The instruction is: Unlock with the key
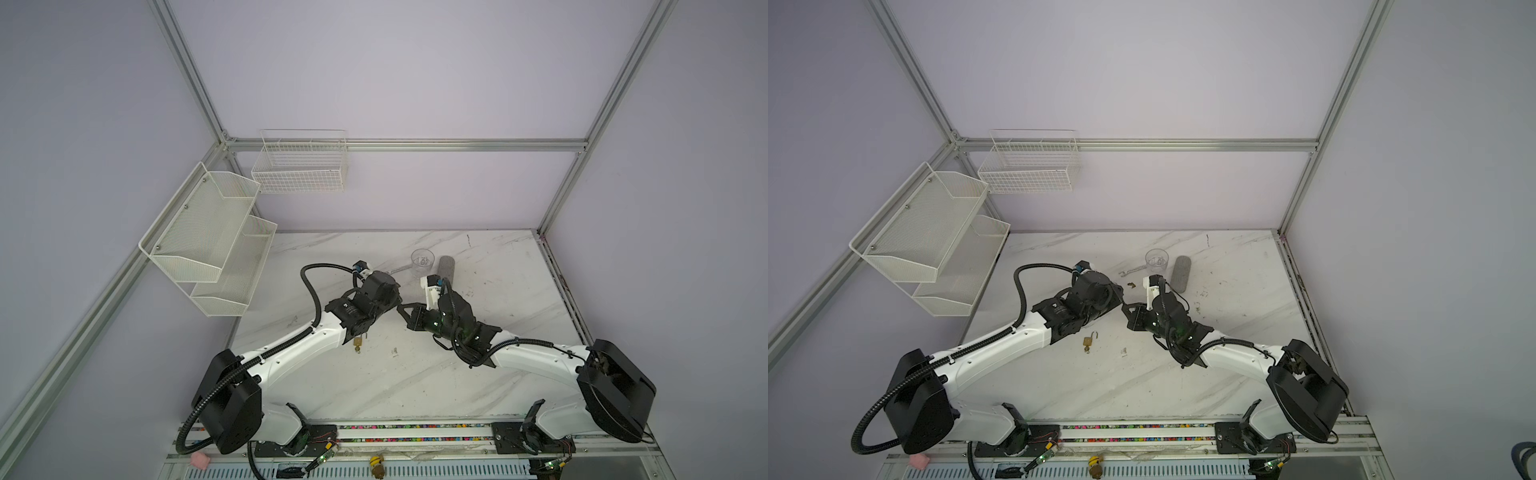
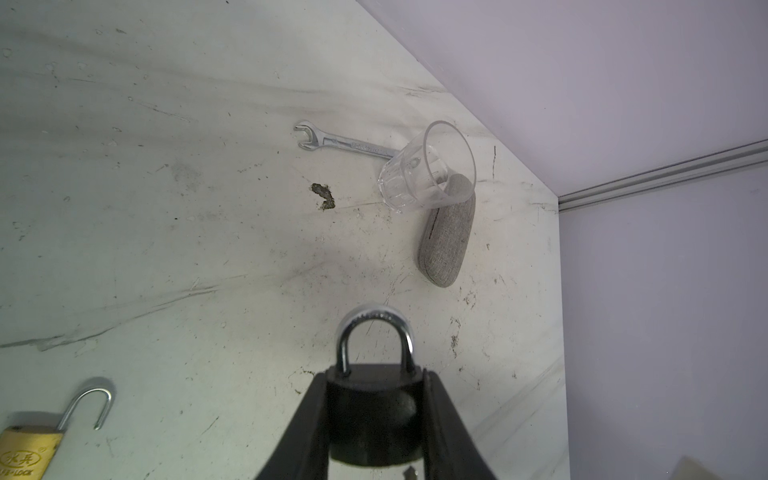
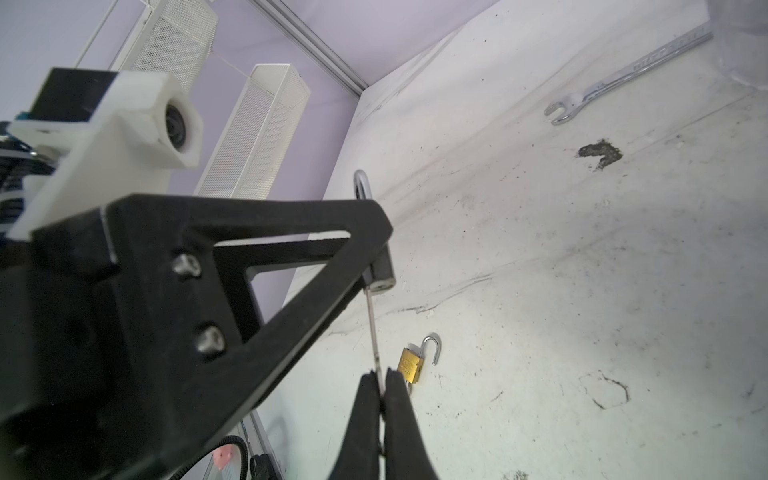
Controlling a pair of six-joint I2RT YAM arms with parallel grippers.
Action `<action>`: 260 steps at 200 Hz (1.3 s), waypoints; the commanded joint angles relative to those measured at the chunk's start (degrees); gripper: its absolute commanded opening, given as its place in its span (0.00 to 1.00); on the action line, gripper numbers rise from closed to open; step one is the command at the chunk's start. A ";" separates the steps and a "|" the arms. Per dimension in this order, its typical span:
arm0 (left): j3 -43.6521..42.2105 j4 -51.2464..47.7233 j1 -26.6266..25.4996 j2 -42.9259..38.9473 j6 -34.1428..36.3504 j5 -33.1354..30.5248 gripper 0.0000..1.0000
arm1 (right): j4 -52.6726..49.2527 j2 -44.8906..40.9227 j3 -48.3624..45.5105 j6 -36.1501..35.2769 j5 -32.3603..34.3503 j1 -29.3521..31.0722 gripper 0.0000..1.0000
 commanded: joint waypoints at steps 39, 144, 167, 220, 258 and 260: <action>2.89 1.41 -0.34 -0.62 1.36 -0.20 0.00 | -1.01 0.44 1.60 -1.52 1.52 0.20 0.00; 2.96 1.43 -0.46 -1.54 0.93 -0.68 0.00 | -1.06 -0.53 0.26 -3.59 1.00 0.17 0.00; 2.92 1.51 -0.49 -1.48 0.75 -0.83 0.00 | -1.25 -0.39 0.67 -4.03 0.83 0.17 0.00; 2.86 1.50 -0.45 -2.02 0.57 -1.57 0.00 | -1.36 -1.53 -0.26 -4.86 0.29 0.16 0.00; 2.87 1.78 -0.45 -2.02 0.14 -1.46 0.00 | -0.68 -2.33 -0.61 -6.11 -0.27 0.19 0.00; 2.87 1.75 -0.47 -2.07 0.09 -1.46 0.00 | -0.74 -2.34 -0.62 -6.17 -0.21 0.17 0.00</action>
